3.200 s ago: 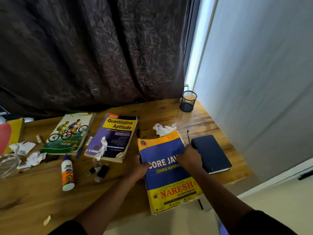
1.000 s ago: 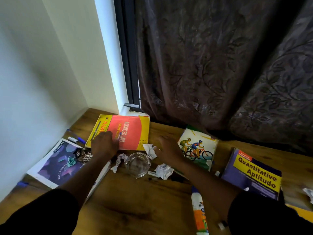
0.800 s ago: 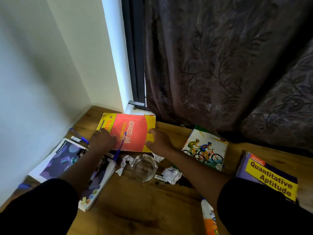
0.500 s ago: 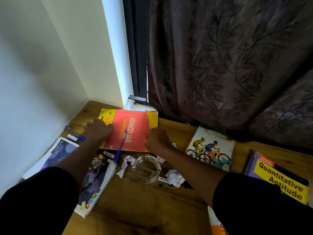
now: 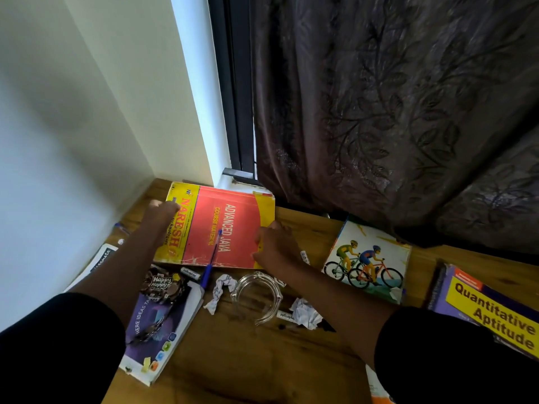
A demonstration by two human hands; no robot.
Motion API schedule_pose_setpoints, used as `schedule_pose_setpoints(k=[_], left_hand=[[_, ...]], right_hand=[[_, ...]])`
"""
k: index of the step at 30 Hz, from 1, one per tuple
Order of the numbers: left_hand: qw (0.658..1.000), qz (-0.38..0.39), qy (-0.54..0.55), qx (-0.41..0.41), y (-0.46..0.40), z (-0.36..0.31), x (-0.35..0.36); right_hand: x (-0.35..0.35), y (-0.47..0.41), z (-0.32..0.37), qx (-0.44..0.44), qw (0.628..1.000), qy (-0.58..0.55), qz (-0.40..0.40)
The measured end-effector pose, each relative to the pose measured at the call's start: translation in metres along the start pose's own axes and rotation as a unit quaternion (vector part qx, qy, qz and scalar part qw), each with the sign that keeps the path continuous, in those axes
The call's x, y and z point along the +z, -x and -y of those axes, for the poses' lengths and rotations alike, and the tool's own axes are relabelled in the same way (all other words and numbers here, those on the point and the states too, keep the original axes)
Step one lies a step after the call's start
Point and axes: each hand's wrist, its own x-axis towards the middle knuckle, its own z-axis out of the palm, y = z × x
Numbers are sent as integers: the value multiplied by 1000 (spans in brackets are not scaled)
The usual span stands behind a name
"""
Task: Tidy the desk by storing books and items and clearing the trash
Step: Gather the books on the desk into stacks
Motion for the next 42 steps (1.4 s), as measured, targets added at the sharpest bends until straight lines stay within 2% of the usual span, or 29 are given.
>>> schedule_pose_setpoints(k=[8,11,13,15,18,22,25,29,37,40,42], left_hand=[[992,38,103,63,29,-9,-4],[985,81,107,109,39,-13,-6],[978,83,92,169,48,-20,-8],[964,70,56,250,58,-30,-11],[938,93,25,334,76,-51,-14],[914,118,19,389,94,-75,-24],[910,140,39,388,110,-92,-34],[905,170,55,385,122,-106,-53],[902,152,78,396,152,-119,-57],[912,136,109,372,164,-111,-46],[925,128,141,328,167,-93,-34]], right_hand=[[4,1,-4,-14,1000,20,-3],[8,-2,-6,30,1000,-4,-5],[4,-7,-4,83,994,-70,5],[-8,-16,1,136,976,-172,-2],[-26,-31,8,218,924,-315,-22],[-34,-32,10,214,859,-464,-38],[-44,-26,4,132,817,-562,4],[-68,-21,2,72,800,-591,76],[-116,3,1,4,789,-614,14],[-132,15,-5,6,774,-633,-18],[-141,24,-13,5,774,-632,-36]])
